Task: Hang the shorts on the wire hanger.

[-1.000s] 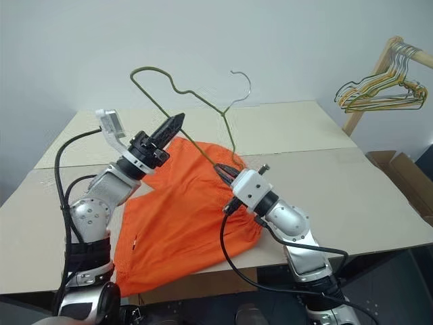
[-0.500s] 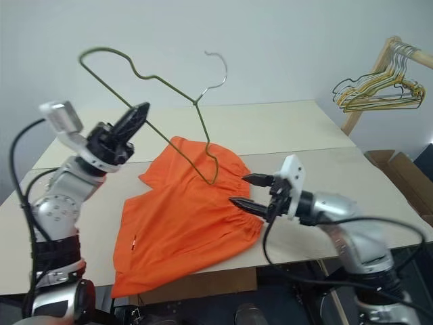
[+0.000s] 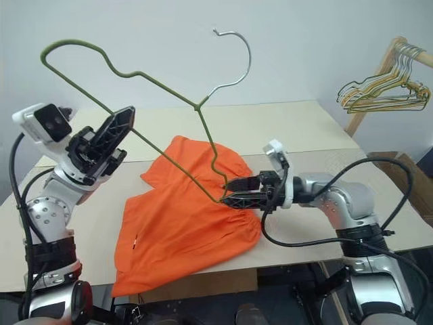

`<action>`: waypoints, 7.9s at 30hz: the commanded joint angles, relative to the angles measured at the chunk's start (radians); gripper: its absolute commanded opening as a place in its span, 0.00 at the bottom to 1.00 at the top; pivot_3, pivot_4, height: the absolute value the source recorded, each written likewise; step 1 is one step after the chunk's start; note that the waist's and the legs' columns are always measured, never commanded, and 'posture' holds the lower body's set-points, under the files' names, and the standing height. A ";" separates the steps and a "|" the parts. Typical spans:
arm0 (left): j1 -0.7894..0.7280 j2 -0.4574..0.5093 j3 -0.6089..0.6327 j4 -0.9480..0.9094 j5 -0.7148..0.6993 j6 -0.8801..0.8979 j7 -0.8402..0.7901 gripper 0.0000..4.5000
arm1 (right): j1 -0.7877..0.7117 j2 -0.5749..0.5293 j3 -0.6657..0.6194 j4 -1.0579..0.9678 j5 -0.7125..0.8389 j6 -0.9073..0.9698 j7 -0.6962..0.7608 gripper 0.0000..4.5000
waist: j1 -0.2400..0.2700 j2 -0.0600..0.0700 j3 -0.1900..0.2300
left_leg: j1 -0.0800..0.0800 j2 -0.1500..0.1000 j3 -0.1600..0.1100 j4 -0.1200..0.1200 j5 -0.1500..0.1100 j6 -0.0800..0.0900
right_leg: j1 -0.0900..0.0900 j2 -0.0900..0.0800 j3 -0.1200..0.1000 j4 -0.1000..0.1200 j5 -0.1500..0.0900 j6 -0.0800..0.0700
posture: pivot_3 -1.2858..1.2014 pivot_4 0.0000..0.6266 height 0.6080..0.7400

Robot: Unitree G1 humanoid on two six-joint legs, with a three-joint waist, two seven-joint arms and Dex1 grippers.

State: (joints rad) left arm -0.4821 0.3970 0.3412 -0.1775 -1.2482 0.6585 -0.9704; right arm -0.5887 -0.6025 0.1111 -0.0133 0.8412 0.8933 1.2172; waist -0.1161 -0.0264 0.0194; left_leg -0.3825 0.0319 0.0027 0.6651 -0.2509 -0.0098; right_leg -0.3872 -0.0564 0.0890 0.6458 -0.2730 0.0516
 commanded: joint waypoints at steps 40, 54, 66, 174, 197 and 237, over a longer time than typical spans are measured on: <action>0.178 0.192 -0.362 -0.047 0.533 -0.109 -0.052 0.87 | 0.109 -0.032 -0.242 -0.117 0.134 0.120 -0.096 0.00 | 0.018 0.001 0.001 | -0.001 0.000 0.000 0.002 0.000 0.000 | 0.000 0.000 -0.001 0.000 0.000 0.000 | 0.47 0.00 1.00; 0.227 0.317 -0.458 -0.089 0.763 -0.268 -0.174 1.00 | 0.506 -0.493 -0.281 0.061 0.033 0.259 0.048 0.00 | 0.005 0.002 0.002 | 0.000 0.001 0.002 0.002 0.000 0.001 | 0.000 0.001 0.000 -0.001 -0.002 0.002 | 0.46 0.00 1.00; 0.249 0.310 -0.458 -0.109 0.791 -0.268 -0.162 1.00 | 0.271 -0.535 0.021 0.418 -0.173 0.326 0.188 0.00 | -0.009 0.004 0.002 | 0.000 0.001 0.003 0.002 -0.001 0.002 | 0.000 0.001 0.002 -0.002 -0.003 0.005 | 0.47 0.00 1.00; -0.649 0.195 -0.478 0.824 1.015 -0.719 -0.519 1.00 | 0.008 -0.195 0.042 0.077 -0.679 -0.346 -0.064 0.00 | 0.013 0.007 0.003 | -0.006 0.000 0.000 0.011 -0.002 0.003 | -0.001 0.001 -0.003 0.001 0.001 0.001 | 0.47 0.00 1.00; -0.995 0.067 -0.695 1.393 1.427 -0.906 -0.617 0.70 | -0.042 -0.195 0.126 -0.015 -0.759 -0.380 -0.078 0.00 | -0.008 0.007 0.008 | -0.009 0.000 -0.001 0.012 -0.003 0.005 | -0.004 0.000 -0.003 0.002 0.000 0.003 | 0.47 0.00 1.00; -0.917 0.230 -0.597 1.346 1.447 -0.986 -0.644 0.00 | 0.202 -0.235 -0.200 -0.091 -0.547 -0.410 -0.146 0.87 | -0.005 0.007 0.009 | -0.010 -0.001 -0.002 0.014 -0.003 0.005 | -0.003 -0.001 -0.005 0.002 0.000 0.003 | 0.46 0.00 1.00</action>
State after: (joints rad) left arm -1.3861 0.6055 -0.2804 1.1949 0.2306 -0.3242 -1.6104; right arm -0.4040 -0.8249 -0.0478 -0.0713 0.2453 0.4586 1.0482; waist -0.1208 -0.0197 0.0285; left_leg -0.3929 0.0306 0.0003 0.6790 -0.2540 -0.0045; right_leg -0.3903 -0.0579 0.0841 0.6481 -0.2734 0.0550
